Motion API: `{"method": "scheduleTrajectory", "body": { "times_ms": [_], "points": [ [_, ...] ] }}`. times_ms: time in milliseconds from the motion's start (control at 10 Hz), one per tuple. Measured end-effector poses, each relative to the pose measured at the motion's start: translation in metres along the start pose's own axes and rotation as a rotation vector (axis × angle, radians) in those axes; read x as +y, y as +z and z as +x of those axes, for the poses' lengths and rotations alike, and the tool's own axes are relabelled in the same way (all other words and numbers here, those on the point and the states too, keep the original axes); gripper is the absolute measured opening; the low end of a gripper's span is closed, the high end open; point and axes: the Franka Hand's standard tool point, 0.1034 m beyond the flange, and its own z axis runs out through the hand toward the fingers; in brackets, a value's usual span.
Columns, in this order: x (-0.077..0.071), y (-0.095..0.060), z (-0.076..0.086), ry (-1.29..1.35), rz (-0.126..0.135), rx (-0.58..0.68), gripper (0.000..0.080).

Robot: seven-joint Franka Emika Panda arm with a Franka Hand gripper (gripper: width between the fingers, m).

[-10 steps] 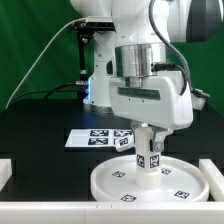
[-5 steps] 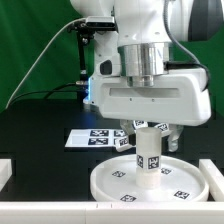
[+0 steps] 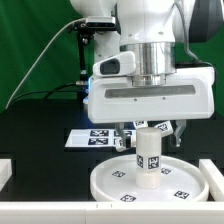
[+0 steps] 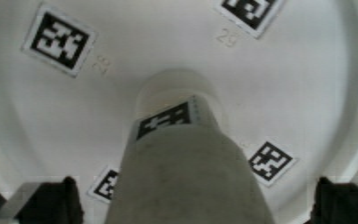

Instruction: Assemble round table

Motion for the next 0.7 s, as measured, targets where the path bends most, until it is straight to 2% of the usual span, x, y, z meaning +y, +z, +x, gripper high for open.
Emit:
{"method": "scheduleTrajectory", "body": {
  "times_ms": [200, 400, 500, 600, 700],
  "points": [
    [0.0012, -0.0017, 0.0019, -0.294, -0.016, -0.004, 0.0649],
    [0.0018, -0.0014, 0.0016, -0.301, -0.018, -0.002, 0.0649],
    [0.0019, -0.0013, 0.0016, -0.284, -0.018, -0.002, 0.0559],
    [0.0019, -0.0014, 0.0017, -0.284, -0.018, -0.002, 0.0402],
    [0.0018, -0.0012, 0.0015, -0.197, -0.016, -0.001, 0.0403]
  ]
}}
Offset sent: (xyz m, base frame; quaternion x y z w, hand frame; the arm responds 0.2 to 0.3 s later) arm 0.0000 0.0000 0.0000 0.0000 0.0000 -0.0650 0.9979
